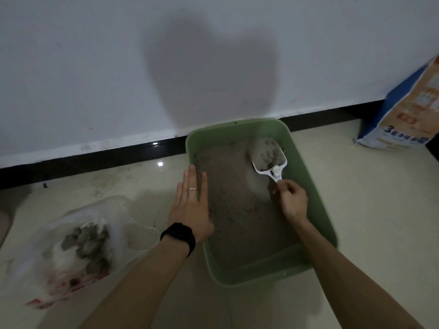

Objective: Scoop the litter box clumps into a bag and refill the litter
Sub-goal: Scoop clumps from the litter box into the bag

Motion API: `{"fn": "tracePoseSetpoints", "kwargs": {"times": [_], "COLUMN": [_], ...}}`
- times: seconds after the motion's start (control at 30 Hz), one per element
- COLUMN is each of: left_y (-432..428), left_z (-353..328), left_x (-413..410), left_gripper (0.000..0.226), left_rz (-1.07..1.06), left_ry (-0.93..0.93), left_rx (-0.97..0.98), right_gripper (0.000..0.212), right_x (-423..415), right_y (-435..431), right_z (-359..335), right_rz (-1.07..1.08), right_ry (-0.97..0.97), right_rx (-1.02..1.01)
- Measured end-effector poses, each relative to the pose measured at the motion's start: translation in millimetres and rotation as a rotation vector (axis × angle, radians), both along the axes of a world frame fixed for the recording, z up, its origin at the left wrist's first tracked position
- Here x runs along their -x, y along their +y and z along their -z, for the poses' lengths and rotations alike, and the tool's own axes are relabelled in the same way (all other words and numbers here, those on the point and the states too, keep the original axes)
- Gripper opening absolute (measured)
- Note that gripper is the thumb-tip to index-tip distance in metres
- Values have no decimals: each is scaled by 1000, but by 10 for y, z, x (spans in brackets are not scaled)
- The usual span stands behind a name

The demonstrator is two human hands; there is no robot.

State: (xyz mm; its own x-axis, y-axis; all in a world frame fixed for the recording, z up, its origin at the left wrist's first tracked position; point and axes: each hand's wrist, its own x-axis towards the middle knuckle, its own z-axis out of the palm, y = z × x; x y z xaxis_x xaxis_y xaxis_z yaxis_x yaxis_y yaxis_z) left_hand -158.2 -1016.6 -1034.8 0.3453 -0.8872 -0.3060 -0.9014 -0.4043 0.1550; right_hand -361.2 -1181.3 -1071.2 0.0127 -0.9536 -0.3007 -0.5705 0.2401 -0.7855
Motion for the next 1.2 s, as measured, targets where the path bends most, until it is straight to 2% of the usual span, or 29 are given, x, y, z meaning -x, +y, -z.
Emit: {"fn": "tracePoseSetpoints", "kwargs": {"times": [0.17,0.5,0.73,0.87,1.07,1.2], "left_y": [-11,28,72,208,329,327], "left_z": [-8,-19,-6,26,-126,-244], "left_x": [8,-9,-65,-228,-508,-507], "left_gripper": [114,103,85,71,73,72], "left_rz": [3,-18,-24,94,254,261], "left_ry": [-32,-17,70,53,-51,12], "left_rx": [9,51,134,136,46,15], "right_gripper": [22,37,32,31,31,31], "right_x": [64,20,21,58,35,-63], "right_y": [62,604,851,920,930,930], "right_z": [-129,-541,-736,-769,-870,-910], "right_rz": [-8,-56,-71,-49,-136,-148], "right_ry": [-54,-222,-215,-214,-132,-182], "right_rx": [57,-50,53,57,123,97]}}
